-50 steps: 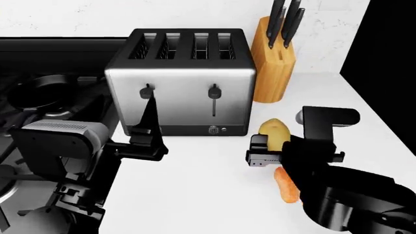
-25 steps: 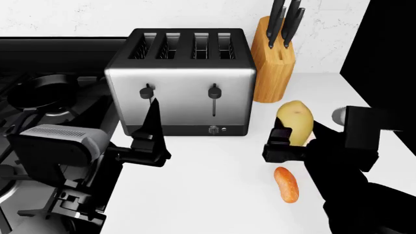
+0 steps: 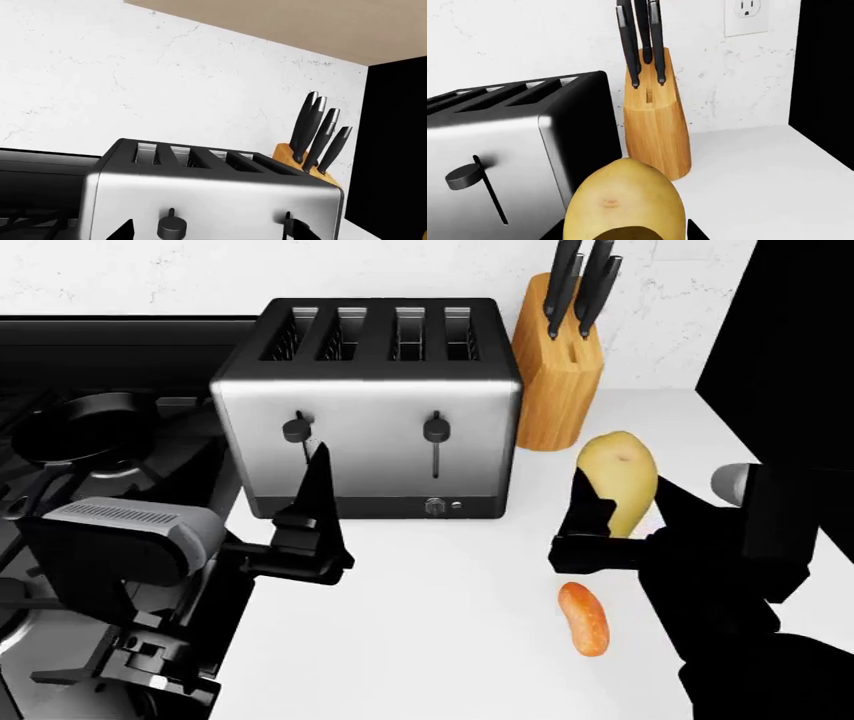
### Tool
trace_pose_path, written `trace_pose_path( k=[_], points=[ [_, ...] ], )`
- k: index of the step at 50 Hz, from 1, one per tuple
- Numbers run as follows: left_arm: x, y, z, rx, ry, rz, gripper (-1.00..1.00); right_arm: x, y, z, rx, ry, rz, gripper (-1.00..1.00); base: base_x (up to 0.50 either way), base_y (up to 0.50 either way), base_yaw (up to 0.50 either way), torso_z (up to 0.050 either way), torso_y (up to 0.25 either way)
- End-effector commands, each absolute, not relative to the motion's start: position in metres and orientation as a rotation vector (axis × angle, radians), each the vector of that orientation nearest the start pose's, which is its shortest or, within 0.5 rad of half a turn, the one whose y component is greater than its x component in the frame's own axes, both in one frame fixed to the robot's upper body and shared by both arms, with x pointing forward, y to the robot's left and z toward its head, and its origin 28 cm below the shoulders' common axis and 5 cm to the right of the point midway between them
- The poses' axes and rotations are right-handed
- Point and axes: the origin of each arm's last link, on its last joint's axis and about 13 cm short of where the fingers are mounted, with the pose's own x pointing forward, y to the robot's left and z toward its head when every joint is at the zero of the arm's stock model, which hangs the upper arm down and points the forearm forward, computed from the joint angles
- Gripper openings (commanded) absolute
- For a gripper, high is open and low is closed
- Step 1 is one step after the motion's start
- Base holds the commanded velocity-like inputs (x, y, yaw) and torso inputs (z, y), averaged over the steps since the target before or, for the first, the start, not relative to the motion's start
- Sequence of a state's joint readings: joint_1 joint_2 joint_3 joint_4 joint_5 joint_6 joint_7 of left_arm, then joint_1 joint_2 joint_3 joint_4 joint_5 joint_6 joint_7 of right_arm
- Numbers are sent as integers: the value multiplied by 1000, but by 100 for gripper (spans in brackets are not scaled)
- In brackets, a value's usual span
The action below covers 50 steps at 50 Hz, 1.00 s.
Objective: Place both pans onto different burners. Then place the potato and the sushi on different pans.
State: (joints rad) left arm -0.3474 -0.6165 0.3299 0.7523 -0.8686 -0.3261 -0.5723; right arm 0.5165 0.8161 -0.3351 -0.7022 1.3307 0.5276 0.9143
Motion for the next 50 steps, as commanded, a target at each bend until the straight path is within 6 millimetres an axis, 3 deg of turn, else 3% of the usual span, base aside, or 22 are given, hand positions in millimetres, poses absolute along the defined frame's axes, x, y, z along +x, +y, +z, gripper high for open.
trace_pose_path(
  k=[1,34,50],
  points=[
    [197,206,189,-194,-307,-256,100,200,-122,211,131,-19,58,-100,0,-176,0,10,0],
    [194,205,181,-206,-256,-282,100,203,-119,208,111,-32,78,-100,-3,-170,0,0,1],
    [159,182,187,-116,65,-522,100,207,-120,213,109,-52,56,-100,0,0,0,1,1]
  ],
)
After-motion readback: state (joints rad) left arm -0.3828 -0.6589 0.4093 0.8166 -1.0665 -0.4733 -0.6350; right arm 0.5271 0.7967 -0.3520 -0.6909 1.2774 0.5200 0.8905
